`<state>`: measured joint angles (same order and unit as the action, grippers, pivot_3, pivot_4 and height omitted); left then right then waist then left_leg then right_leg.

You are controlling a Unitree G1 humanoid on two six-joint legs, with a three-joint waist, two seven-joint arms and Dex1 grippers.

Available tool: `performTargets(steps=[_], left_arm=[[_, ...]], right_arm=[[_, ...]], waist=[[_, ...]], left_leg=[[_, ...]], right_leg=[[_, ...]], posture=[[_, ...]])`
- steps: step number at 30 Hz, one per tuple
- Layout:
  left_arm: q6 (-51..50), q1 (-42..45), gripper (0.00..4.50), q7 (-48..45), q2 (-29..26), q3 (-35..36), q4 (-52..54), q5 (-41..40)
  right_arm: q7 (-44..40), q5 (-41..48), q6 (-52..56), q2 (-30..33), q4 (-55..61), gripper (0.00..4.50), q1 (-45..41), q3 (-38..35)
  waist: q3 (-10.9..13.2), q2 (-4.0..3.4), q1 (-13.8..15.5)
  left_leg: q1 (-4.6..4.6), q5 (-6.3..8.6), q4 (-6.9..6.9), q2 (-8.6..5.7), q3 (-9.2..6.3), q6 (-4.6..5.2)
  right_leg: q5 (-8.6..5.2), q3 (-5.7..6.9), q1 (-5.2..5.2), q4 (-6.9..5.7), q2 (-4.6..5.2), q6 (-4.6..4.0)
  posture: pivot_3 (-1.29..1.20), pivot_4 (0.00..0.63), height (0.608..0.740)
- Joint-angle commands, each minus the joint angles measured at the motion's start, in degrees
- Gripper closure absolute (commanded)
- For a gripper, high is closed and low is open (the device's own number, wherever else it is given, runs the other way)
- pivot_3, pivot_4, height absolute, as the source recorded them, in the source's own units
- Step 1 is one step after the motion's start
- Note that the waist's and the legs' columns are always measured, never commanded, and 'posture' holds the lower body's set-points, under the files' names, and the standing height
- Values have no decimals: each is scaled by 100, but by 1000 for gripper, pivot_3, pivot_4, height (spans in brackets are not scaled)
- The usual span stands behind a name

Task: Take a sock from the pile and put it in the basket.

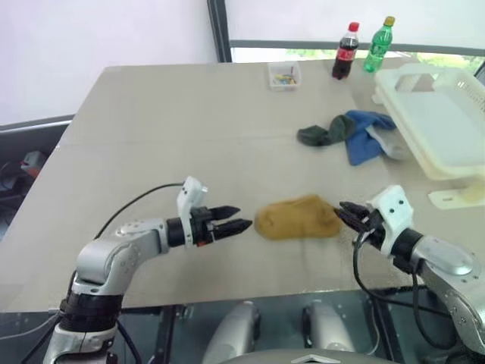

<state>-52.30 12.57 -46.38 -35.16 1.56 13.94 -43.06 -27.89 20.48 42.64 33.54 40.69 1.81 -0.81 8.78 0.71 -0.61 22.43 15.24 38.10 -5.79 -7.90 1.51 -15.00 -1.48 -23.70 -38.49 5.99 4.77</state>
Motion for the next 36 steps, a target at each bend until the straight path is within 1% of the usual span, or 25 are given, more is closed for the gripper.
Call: performTargets(steps=[1,3,6,10,13,15,19,22,24,30,36], left_arm=[[-71,230,801,40,178,-362,-210,180],[-232,362,801,112,277,-504,-395,227],[-199,468,801,47,364,-709,-512,353],[-308,536,801,7,427,-773,-571,352],[-362,561,801,-96,396,-848,-551,362],[-434,561,801,-153,382,-855,-522,325],[-910,609,801,-234,413,-714,-403,-56],[-1503,796,801,-241,618,-418,-448,-669],[-1666,976,801,-234,755,-366,-523,-818],[-1710,1574,801,-327,1244,-529,-1000,-865],[-1410,2085,801,-558,1831,-849,-1618,-603]], right_arm=[[-325,-440,-673,55,-768,4458,-392,641],[-525,-648,-983,63,-1356,4458,-625,936],[-883,-852,-1417,138,-2047,4458,-816,1200],[-1218,-1180,-1886,300,-2650,4458,-882,1447],[-1321,-1317,-2042,337,-2950,4458,-933,1477],[-1333,-1349,-2063,328,-3009,4458,-941,1447],[-1320,-1304,-2021,288,-2956,4458,-906,1337],[-1303,-1289,-1969,279,-2852,4458,-866,1311],[-1283,-1244,-1916,246,-2765,4458,-838,1266],[-1204,-1166,-1745,168,-2582,4458,-817,1117],[-1113,-999,-1512,77,-2326,4458,-752,883]], waist=[[0,1,-20],[1,2,-21],[0,0,-10],[-8,9,1],[-12,11,0],[-19,15,-1],[-26,19,0],[-26,19,8],[-24,21,18],[-24,21,25],[-23,22,40]], left_leg=[[0,0,0,0,0,0],[-3,0,0,0,2,-1],[-3,-1,0,1,0,-1],[-26,0,-1,0,0,0],[-56,1,-4,1,0,1],[-71,14,-6,3,-5,23],[-76,14,-6,3,-16,23],[-74,14,-5,2,-19,23],[-69,14,-1,1,-28,23],[-66,2,-1,0,-33,2],[-58,1,-1,-3,-33,1]], right_leg=[[0,-1,0,0,0,0],[0,-4,1,0,0,0],[0,-2,1,-1,-1,-1],[0,-3,20,4,0,0],[-1,-2,50,8,-1,0],[0,3,71,21,-2,1],[5,14,90,43,-3,9],[7,16,92,48,-3,13],[8,24,92,50,-3,15],[9,29,94,51,-3,16],[9,29,94,55,-2,16]], posture=[[0,150,740],[0,150,740],[0,150,740],[0,150,740],[0,150,740],[0,150,740],[0,150,740],[0,150,740],[0,150,740],[0,150,740],[0,150,740]])
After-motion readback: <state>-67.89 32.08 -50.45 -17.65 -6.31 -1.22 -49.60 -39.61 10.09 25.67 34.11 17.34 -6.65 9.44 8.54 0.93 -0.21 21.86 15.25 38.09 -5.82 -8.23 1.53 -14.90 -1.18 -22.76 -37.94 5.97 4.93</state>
